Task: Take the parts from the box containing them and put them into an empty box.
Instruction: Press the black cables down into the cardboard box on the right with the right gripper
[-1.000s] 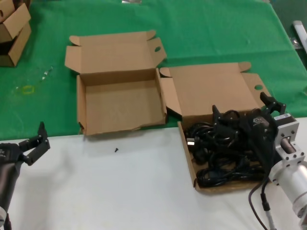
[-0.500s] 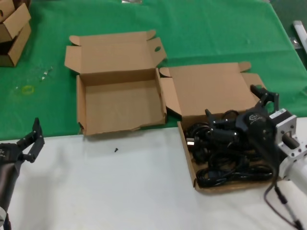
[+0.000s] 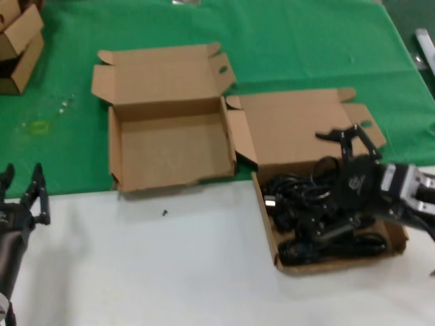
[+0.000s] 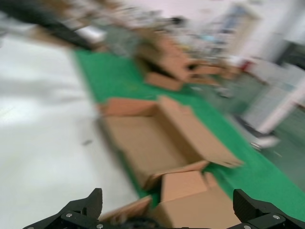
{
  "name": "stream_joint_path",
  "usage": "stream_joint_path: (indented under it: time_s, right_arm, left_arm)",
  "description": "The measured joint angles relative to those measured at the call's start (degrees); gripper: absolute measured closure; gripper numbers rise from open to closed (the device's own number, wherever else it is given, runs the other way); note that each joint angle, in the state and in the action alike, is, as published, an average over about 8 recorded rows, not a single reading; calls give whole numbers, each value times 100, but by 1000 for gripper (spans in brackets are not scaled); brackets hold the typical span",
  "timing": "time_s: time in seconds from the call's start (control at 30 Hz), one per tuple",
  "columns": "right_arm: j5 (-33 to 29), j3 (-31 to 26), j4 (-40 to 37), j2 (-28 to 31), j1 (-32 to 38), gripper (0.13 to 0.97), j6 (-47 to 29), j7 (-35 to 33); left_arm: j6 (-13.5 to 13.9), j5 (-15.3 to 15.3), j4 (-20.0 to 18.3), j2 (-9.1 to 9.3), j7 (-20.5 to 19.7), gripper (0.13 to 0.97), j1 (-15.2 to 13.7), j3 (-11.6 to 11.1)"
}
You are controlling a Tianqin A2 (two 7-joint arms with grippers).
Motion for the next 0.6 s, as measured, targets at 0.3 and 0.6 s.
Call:
stream_joint_path:
  time_s: [0.3, 0.6]
  right_arm:
    - [-649, -514, -745, 524, 1394, 129, -2036, -1267]
    - [-1516, -967, -1623, 308, 2499, 129, -2949, -2166]
  left_arm:
    - [0, 0, 0, 0, 0, 832, 0, 0]
    - [0, 0, 0, 0, -2, 927, 0, 0]
